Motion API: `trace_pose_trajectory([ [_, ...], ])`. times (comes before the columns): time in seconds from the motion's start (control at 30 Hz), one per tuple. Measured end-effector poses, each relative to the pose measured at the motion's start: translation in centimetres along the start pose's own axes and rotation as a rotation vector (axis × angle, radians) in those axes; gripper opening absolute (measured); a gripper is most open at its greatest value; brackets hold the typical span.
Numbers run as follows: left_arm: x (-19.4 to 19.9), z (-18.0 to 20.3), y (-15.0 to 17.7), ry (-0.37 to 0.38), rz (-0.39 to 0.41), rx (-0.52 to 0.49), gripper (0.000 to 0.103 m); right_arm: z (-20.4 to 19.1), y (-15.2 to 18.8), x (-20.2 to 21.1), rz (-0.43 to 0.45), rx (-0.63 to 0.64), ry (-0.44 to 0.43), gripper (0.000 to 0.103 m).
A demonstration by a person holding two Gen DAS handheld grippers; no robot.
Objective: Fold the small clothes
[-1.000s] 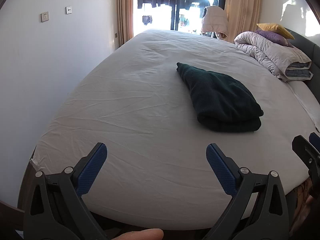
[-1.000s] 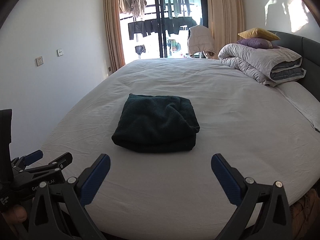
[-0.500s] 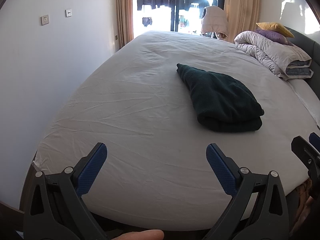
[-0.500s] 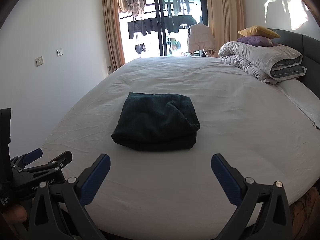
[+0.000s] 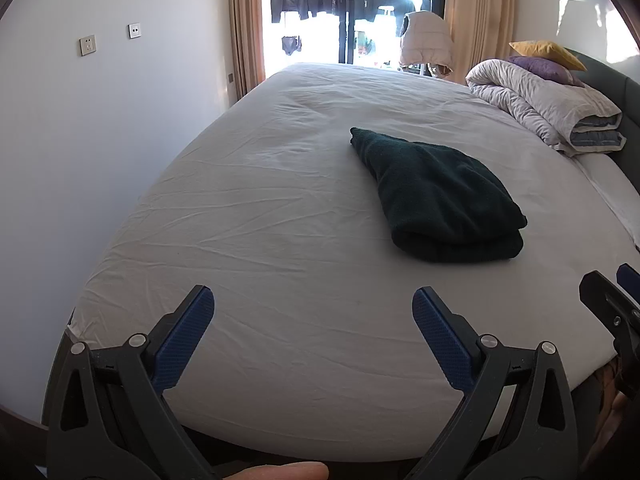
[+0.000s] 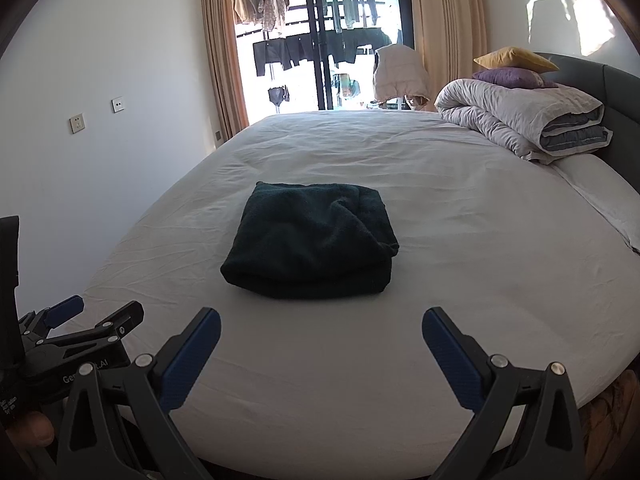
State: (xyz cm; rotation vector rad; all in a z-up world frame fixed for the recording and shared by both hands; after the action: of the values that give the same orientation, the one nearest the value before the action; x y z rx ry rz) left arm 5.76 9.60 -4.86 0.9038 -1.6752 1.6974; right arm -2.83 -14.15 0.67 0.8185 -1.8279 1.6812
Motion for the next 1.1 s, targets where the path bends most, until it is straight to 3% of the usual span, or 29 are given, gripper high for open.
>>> trace_pose_trajectory([
  [1.1, -0.55, 0.56, 0.14, -0.001, -0.015, -0.016, 0.101, 0.02, 0.46, -0.15, -0.019, -0.006, -0.006, 0.103],
])
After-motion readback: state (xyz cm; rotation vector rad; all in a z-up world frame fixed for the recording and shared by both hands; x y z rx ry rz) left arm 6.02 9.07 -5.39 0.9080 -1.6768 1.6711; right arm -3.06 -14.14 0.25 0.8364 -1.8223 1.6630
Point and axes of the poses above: each gripper's, at about its wrist camera, not at the fingertips, and x roughly against the way its jaws point, z to its right, y to its underside, the point moved 6 cm from there along -x, roughly the way its jaws point, and after that the axes turned 9 degrees about -z, right-handed, at the moved point
